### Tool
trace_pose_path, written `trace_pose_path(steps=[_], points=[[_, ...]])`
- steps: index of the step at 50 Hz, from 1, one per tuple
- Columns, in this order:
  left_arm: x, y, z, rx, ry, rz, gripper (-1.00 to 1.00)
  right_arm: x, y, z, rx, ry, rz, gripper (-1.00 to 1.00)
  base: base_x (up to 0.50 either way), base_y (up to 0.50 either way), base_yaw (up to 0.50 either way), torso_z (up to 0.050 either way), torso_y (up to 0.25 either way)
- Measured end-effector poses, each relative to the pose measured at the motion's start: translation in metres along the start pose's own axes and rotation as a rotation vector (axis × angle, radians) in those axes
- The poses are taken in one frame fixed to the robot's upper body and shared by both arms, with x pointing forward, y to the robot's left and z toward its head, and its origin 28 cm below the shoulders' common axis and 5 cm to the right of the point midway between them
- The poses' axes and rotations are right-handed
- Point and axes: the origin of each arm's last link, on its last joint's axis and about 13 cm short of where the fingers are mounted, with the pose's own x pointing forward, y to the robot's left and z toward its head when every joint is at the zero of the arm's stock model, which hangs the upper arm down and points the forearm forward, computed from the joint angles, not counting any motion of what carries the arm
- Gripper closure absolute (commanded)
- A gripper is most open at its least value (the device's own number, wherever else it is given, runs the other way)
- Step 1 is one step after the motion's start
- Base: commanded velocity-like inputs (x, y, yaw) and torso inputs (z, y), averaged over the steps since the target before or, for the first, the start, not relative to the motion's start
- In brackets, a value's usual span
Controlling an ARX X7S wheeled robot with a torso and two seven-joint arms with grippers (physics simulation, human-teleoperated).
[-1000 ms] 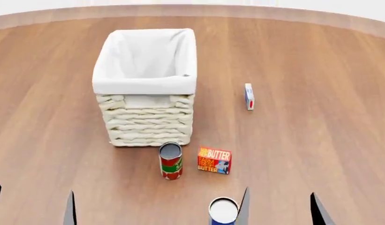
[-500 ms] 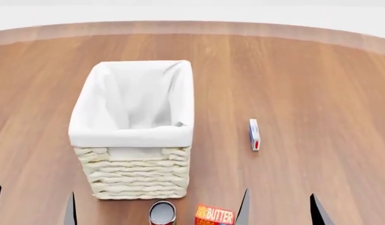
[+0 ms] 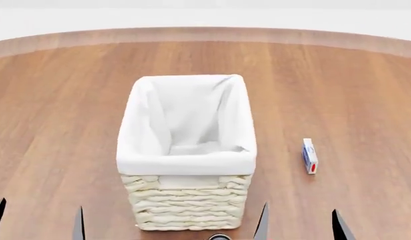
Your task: Pick up the alphabet soup and put it in the basket.
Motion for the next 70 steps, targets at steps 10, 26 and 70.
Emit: trace_pose_path(steps=[10,26,70], points=[[0.0,0.0,-0.001,0.002,0.005,-0.001,-1.0,0.0,0.0,-0.001,-0.001,0.003,-0.002,-1.0,0.0,0.5,0.0,0.0,0.0],[0.0,0.0,-0.002,0.007,0.011,-0.001,-1.0,0.0,-0.001,-0.001,0.012,0.002,-0.002,-1.0,0.0,0.21,0.0,0.0,0.0],[0.001,0.002,-0.005,0.015,0.021,0.02,-1.0,0.035,-0.056,0.054,-0.148,-0.064,0.001,-1.0,0.0,0.0,0.0,0.0,0.0]])
